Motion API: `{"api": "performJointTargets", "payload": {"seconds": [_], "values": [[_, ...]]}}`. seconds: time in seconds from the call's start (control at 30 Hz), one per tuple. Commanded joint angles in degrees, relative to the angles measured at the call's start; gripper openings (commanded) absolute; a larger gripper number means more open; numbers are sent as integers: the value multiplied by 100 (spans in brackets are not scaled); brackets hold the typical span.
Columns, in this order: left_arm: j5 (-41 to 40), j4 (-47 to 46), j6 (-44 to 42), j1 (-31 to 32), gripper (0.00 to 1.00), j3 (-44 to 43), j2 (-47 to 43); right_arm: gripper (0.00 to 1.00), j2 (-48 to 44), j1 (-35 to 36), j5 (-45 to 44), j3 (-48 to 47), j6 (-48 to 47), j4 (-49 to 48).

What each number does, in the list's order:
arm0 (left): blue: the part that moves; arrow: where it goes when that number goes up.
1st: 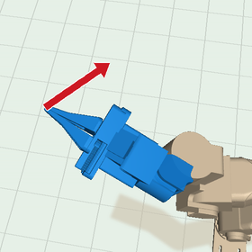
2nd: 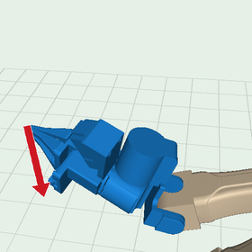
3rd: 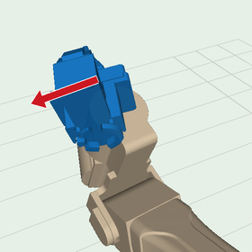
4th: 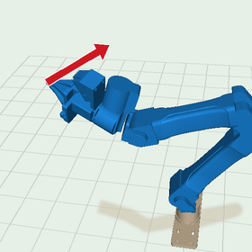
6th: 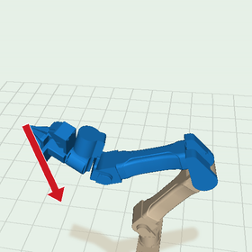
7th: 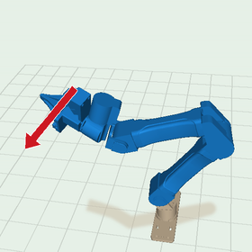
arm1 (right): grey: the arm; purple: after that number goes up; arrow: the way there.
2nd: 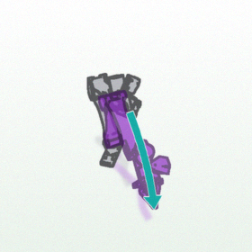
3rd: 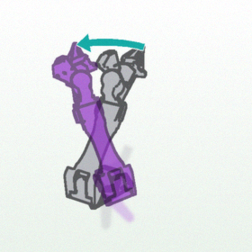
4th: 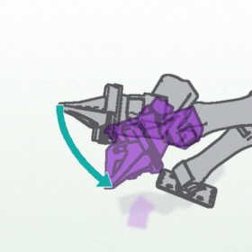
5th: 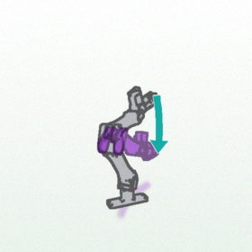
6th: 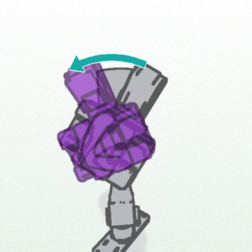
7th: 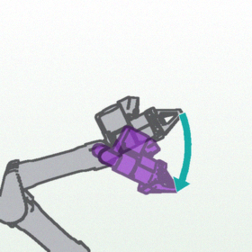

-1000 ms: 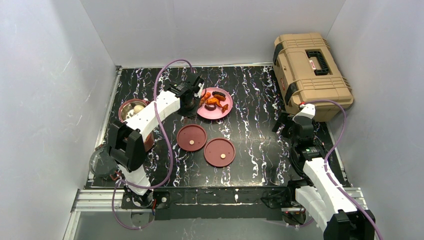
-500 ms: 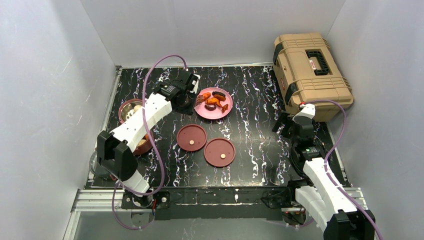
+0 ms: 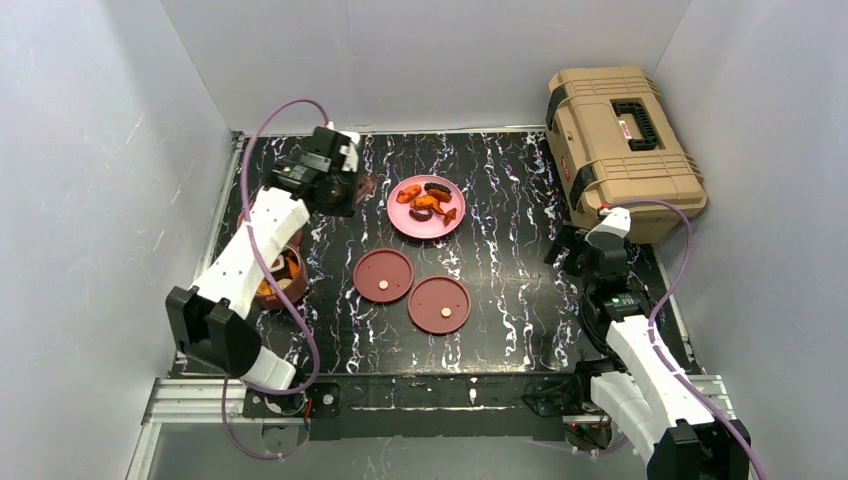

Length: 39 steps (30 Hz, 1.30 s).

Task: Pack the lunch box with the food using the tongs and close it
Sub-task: Pick up the fake food from the plate, then place the fake food in the packing box.

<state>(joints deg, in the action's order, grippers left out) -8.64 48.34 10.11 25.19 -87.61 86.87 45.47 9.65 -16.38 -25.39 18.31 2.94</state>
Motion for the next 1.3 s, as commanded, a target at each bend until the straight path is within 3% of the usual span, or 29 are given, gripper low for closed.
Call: {"api": "performJointTargets", "payload": {"seconds": [0.0,0.47,1.07,1.27], "values": [[134,156,-180,-612,19,95,-634,100,-71,-7,-74,-101,50,-148],[255,491,100,-2825,19,822,-1843,100,-112,-7,-62,-90,58,-128],[100,494,155,-3056,24,1315,-1644,100,-152,-9,25,-72,103,-162],[240,433,152,-3076,31,1367,-1613,100,-132,-7,39,-67,105,-171]]}}
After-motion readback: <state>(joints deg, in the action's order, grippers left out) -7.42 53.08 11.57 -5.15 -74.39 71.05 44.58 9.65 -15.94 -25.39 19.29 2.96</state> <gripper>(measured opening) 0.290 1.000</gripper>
